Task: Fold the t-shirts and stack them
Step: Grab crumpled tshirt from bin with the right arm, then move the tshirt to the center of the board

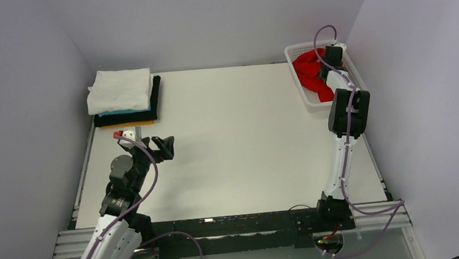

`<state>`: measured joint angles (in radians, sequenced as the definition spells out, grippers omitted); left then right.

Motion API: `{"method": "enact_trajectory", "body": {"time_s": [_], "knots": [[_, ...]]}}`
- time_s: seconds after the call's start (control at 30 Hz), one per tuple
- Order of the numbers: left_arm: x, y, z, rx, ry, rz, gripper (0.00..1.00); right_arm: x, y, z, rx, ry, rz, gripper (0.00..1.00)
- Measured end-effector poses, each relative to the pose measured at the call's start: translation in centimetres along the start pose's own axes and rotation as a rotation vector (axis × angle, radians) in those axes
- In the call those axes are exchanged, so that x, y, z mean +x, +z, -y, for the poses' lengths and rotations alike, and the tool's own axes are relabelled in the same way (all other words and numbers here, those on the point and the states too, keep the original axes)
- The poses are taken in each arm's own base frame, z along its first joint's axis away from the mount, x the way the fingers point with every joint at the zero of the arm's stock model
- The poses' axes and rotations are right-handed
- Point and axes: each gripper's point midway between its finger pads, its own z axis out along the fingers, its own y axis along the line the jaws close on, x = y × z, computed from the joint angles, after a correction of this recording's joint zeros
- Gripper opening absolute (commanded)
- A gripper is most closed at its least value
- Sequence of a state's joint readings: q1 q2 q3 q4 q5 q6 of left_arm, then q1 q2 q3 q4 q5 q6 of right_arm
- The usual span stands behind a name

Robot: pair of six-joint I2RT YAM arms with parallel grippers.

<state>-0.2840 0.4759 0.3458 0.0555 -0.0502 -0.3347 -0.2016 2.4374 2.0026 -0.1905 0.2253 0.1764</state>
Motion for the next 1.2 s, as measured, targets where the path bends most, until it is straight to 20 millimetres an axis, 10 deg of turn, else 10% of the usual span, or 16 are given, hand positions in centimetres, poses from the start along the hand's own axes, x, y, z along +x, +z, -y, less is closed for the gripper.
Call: {"method": "enact_trajectory", "body": {"time_s": [0.23,0.53,0.73,1.03,1.2], "knots": [[0.0,0.0,0.0,0.001,0.0,0.001,0.99,-1.6,-7.2,-0.6,-0.085,0.043,0.062,0.0],[-0.9,-0.5,0.3,0.013,-0.01,0.036,0.99,-17.1,-25.0,-3.4,-0.308,0.147,0.502,0.0],[-0.8,-0.7,0.3,0.01,-0.036,0.032,0.99,-22.4,-36.7,-7.6,-0.572,0.146,0.663,0.0],[0.6,-0.7,-0.8,-0.072,-0.089,-0.04,0.99,-17.4,-52.7,-19.5,-1.084,0.005,0.643,0.0],[1.0,-0.8,-1.3,-0.114,-0.113,-0.074,0.99,-11.2,-53.9,-22.7,-1.287,-0.051,0.454,0.05]]}}
